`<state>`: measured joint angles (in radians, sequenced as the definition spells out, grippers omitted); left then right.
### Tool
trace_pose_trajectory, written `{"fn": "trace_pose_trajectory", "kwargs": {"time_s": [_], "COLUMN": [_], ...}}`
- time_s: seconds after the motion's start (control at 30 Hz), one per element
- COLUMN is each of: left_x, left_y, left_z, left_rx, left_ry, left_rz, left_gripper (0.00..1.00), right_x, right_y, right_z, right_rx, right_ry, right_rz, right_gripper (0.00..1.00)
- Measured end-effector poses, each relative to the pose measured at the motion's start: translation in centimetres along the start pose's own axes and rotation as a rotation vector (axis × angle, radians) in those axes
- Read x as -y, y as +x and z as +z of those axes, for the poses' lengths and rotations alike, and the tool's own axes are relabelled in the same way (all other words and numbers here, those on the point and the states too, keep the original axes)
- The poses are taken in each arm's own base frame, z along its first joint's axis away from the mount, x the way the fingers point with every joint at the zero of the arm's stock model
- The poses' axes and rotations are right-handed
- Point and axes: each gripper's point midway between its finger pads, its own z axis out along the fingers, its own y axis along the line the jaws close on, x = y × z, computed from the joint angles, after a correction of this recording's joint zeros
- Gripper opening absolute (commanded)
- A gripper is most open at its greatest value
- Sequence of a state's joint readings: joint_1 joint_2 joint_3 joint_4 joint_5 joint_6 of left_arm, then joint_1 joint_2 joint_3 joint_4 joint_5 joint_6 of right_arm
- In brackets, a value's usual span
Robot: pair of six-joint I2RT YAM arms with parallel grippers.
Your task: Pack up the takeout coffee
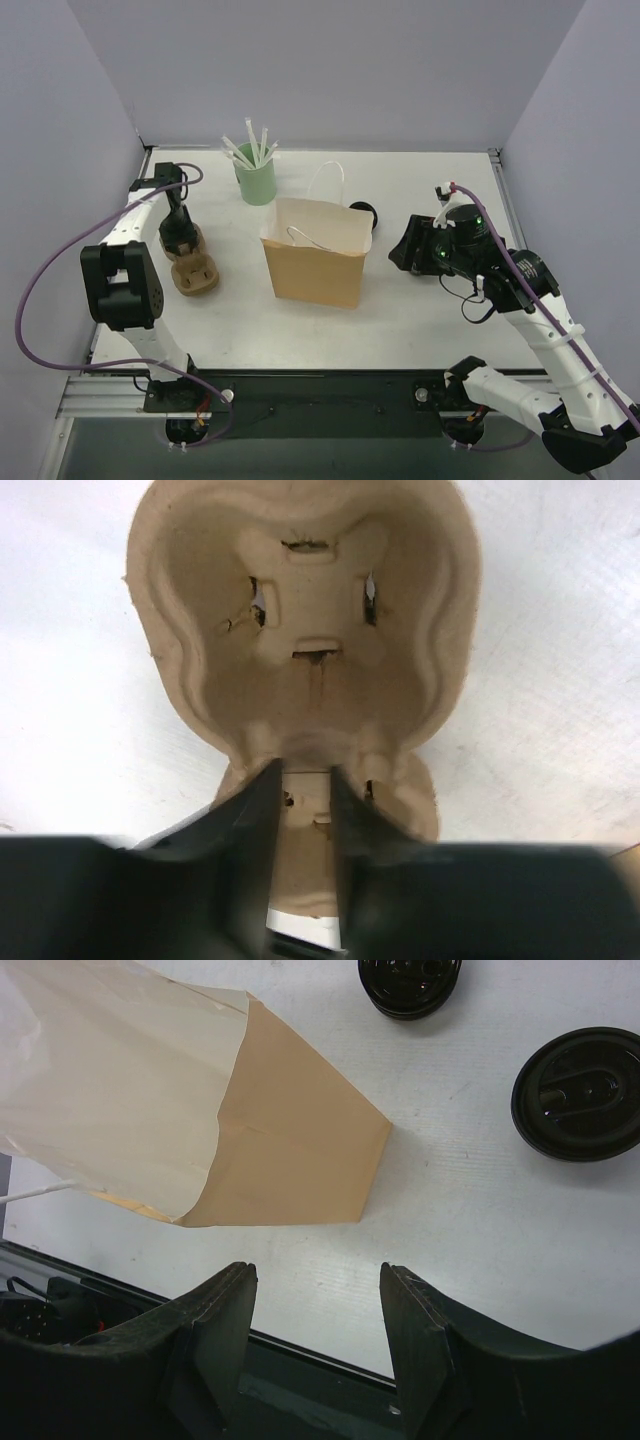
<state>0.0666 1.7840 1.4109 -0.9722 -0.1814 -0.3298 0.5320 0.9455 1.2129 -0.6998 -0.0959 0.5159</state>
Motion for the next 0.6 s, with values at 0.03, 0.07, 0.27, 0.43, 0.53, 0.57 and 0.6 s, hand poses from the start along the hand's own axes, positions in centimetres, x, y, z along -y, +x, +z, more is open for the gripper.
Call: {"fn": "trace_pose_trajectory", "kwargs": {"time_s": [0.03, 0.07, 0.27, 0.43, 0.53, 0.57, 0.6], "left_x": [0.0, -0.1, -0.4, -0.5, -0.5, -0.5, -0.5], "left_y": [-0.2, -0.3, -1.3, -1.6, -1.6, -1.6, -1.5], "left_z": [-0.1, -0.2, -1.6, -2.3, -2.2, -2.2, -2.2], "left_rx": [0.005, 0.011, 0.075, 0.098, 0.098, 0.096, 0.095], "left_ry": [-0.002, -0.006, -0.004, 0.001, 0.001, 0.001, 0.002], "left_rz": [-0.001, -0.006, -0.007, -0.017, -0.018, -0.018, -0.018], "left_gripper": [0.00, 0.00, 0.49, 0.51, 0.52, 0.51, 0.52], "right_x": [0.0, 0.0, 0.0, 0.0, 0.0, 0.0, 0.0], "right_y": [0.0, 0.0, 0.0, 0.0, 0.0, 0.0, 0.0], "right_z": [0.0, 0.0, 0.0, 0.0, 0.0, 0.0, 0.0], "right_rx": [0.000, 0.000, 0.000, 0.000, 0.000, 0.000, 0.000], "right_ry": [0.000, 0.000, -0.001, -0.001, -0.001, -0.001, -0.001], "right_rz": [0.000, 0.000, 0.005, 0.007, 0.007, 0.007, 0.007], "right_gripper": [0.53, 0.53, 0.53, 0.53, 0.53, 0.53, 0.53]}}
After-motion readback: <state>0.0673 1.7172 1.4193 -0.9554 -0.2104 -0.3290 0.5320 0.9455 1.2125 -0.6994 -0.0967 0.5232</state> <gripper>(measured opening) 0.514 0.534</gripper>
